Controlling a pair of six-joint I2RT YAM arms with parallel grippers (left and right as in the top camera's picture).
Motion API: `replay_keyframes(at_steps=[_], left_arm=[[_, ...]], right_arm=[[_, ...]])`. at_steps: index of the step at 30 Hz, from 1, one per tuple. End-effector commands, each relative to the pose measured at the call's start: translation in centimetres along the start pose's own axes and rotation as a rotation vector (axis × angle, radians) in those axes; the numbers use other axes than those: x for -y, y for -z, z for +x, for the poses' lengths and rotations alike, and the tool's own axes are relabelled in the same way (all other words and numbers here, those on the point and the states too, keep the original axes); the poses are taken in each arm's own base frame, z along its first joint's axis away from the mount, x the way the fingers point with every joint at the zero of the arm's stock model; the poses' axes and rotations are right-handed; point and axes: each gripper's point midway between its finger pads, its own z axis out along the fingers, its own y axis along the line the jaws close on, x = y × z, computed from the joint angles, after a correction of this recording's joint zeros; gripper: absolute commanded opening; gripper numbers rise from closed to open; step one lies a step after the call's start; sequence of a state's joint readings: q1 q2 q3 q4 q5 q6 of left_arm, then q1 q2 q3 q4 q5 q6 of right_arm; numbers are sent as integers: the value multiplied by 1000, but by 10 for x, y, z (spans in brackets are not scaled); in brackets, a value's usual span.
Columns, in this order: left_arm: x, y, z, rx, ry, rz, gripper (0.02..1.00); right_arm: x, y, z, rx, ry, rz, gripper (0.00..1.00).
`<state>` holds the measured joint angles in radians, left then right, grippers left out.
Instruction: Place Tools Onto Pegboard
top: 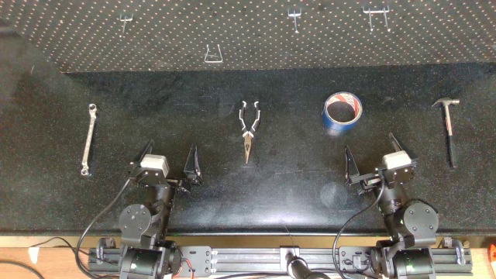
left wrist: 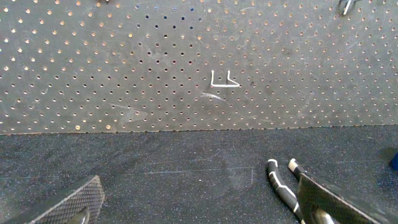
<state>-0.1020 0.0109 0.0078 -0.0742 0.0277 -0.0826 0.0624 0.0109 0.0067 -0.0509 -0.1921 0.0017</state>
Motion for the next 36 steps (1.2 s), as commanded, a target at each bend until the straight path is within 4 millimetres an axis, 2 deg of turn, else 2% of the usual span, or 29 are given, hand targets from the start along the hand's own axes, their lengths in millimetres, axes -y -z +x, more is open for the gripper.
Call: replay_keyframes(at_steps=[1, 30, 33, 34, 35, 36], left_arm=[[-6, 0, 0, 3, -13, -35, 996], [-5, 0, 0, 2, -14, -30, 998], [9, 0, 4, -49, -96, 59, 996], [2, 0, 4, -103, -93, 29, 996], [-14, 0, 1, -199, -99, -37, 993], [-38, 1, -4, -317, -103, -128, 993]], right_arm=[[0, 0, 1, -1, 11, 5, 976], [0, 0, 1, -1, 11, 5, 976], [0, 0, 1, -1, 11, 5, 976], [0, 0, 1, -1, 11, 5, 976], [0, 0, 1, -1, 11, 5, 976], [0, 0, 1, -1, 11, 5, 976]])
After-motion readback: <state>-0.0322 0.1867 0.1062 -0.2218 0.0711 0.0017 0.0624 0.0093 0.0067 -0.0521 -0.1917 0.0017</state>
